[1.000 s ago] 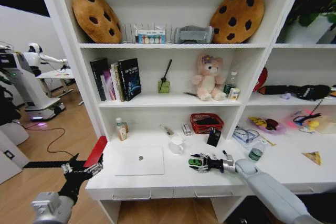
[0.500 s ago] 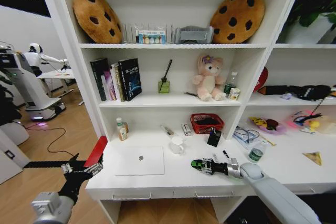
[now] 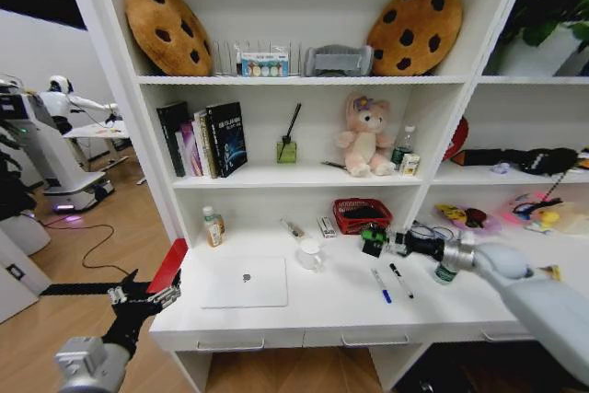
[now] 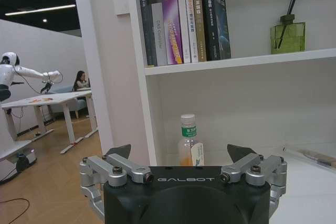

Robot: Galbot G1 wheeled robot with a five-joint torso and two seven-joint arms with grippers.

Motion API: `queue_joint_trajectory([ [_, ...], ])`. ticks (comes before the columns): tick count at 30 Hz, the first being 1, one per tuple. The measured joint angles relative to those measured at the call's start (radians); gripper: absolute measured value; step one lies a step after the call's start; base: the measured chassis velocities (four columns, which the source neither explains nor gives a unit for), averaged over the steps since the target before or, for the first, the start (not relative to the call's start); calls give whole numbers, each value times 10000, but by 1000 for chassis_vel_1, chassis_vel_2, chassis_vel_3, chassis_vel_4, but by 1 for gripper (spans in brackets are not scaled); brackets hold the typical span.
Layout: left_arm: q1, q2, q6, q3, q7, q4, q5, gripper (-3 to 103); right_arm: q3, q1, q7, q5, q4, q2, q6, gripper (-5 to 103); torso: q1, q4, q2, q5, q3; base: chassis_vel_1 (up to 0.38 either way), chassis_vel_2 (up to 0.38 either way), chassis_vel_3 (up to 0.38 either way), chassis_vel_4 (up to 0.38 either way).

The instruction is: Organize the objects on the table.

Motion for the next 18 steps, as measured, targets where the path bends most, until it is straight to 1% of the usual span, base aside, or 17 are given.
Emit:
queue_joint_trajectory([
  [1, 0, 0, 0, 0, 0, 0, 0, 100, 0, 0, 0, 0, 0, 0, 0, 36, 0, 0, 0, 0, 0, 0, 0, 0, 0],
  [2, -1, 0, 0, 0, 1, 0, 0, 100, -388, 528, 76, 50, -121, 122, -94, 36, 1, 1, 0, -1, 0, 0, 0, 0, 0],
  [3, -1, 1, 1, 0, 0, 0, 0, 100, -1326, 1912, 285, 94, -503, 544, -342, 36, 1, -1, -1, 8, 1, 0, 0, 0, 0],
  [4, -1, 1, 1, 0, 0, 0, 0, 100, -1326, 1912, 285, 94, -503, 544, -342, 36, 1, -1, -1, 8, 1, 0, 0, 0, 0],
  [5, 0, 1, 1, 0, -1, 0, 0, 100, -1693, 2498, 365, 95, -695, 765, -422, 36, 2, 1, -1, 8, 1, 0, 0, 0, 0],
  [6, 0, 0, 0, 0, 0, 0, 0, 100, -2082, 3106, 433, 80, -930, 1044, -485, 36, 2, 3, -1, 1, 2, 0, 0, 0, 0],
  [7, 0, 1, 1, 0, 1, 0, 0, 100, -2770, 4112, 520, -45, -1552, 1677, -544, 36, 1, 6, 0, -7, 1, 0, 0, 0, 0],
  [8, -2, 0, 1, 0, 0, -1, 0, 100, -3128, 4619, 559, -138, -2044, 2097, -547, 36, 1, 7, 0, -4, 1, 0, 0, 0, 0],
  [9, -2, 0, 1, 0, 0, -1, 0, 100, -3128, 4619, 559, -138, -2044, 2097, -547, 36, 1, 7, 0, -4, 1, 0, 0, 0, 0],
  [10, 1, 0, 2, 0, -1, 0, 0, 100, -3444, 5036, 580, -233, -2580, 2513, -548, 36, 2, 6, -1, 3, 2, 0, 0, 0, 0],
  [13, 0, 0, 2, 0, 0, 0, 0, 100, -4107, 6053, 590, -569, -4222, 3630, -461, 36, 4, 5, -1, 1, 3, 0, 0, 0, 0],
  [14, 0, 0, 2, 0, 0, 0, 0, 100, -4107, 6053, 590, -569, -4222, 3630, -461, 36, 4, 5, -1, 1, 3, 0, 0, 0, 0],
  [15, 0, 1, 3, 1, 0, 1, -1, 100, -4224, 6262, 585, -647, -4583, 3841, -410, 36, 4, 1, -1, 1, 2, 0, 0, 0, 0],
  [16, 0, 1, 2, 1, 0, 0, 0, 100, -4502, 6739, 545, -817, -5481, 4347, -277, 36, 4, -1, -1, -1, 2, 0, 0, 0, 0],
  [17, 0, 1, 2, 1, 0, 0, 0, 100, -4502, 6739, 545, -817, -5481, 4347, -277, 36, 4, -1, -1, -1, 2, 0, 0, 0, 0],
  [18, 0, 1, 2, 0, 0, 0, 0, 100, -4712, 7064, 527, -887, -6188, 4732, -154, 36, 3, -1, -1, -1, 1, 0, 0, 0, 0],
])
